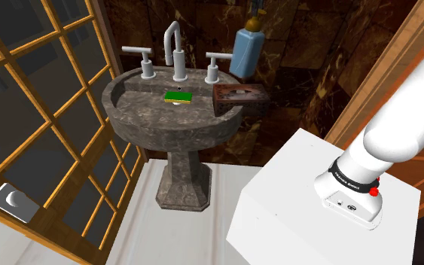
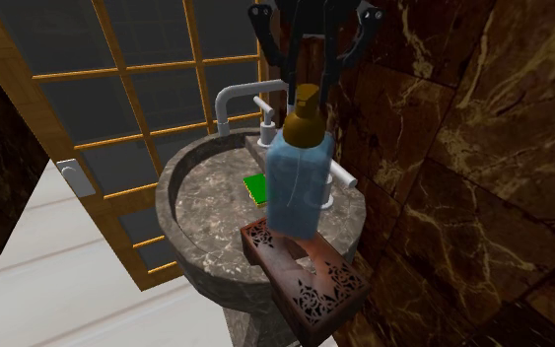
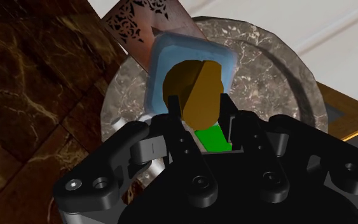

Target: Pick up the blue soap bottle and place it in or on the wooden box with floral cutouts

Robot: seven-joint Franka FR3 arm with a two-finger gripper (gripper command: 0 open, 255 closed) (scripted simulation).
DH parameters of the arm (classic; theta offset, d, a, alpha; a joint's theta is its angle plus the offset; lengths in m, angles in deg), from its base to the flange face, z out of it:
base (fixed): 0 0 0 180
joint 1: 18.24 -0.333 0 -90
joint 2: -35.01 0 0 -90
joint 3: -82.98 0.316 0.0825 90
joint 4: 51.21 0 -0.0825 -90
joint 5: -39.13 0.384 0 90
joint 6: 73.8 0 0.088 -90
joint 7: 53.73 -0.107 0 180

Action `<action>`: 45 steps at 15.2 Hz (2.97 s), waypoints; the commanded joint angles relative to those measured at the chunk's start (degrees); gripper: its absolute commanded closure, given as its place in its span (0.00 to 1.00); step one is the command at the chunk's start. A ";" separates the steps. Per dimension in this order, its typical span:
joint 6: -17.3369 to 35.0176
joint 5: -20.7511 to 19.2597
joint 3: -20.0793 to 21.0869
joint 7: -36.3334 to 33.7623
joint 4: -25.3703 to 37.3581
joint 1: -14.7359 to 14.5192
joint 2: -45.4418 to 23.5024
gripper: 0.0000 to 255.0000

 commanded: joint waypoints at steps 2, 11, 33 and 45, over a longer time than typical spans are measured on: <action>2.56 -0.06 0.03 -0.03 -3.25 -0.03 0.76 1.00; 9.85 -0.17 0.08 -0.03 -11.98 -0.06 2.20 1.00; 16.10 -0.19 0.11 0.02 -18.55 -0.03 2.52 0.00; 8.68 -0.14 0.05 0.05 -10.44 0.01 1.84 0.00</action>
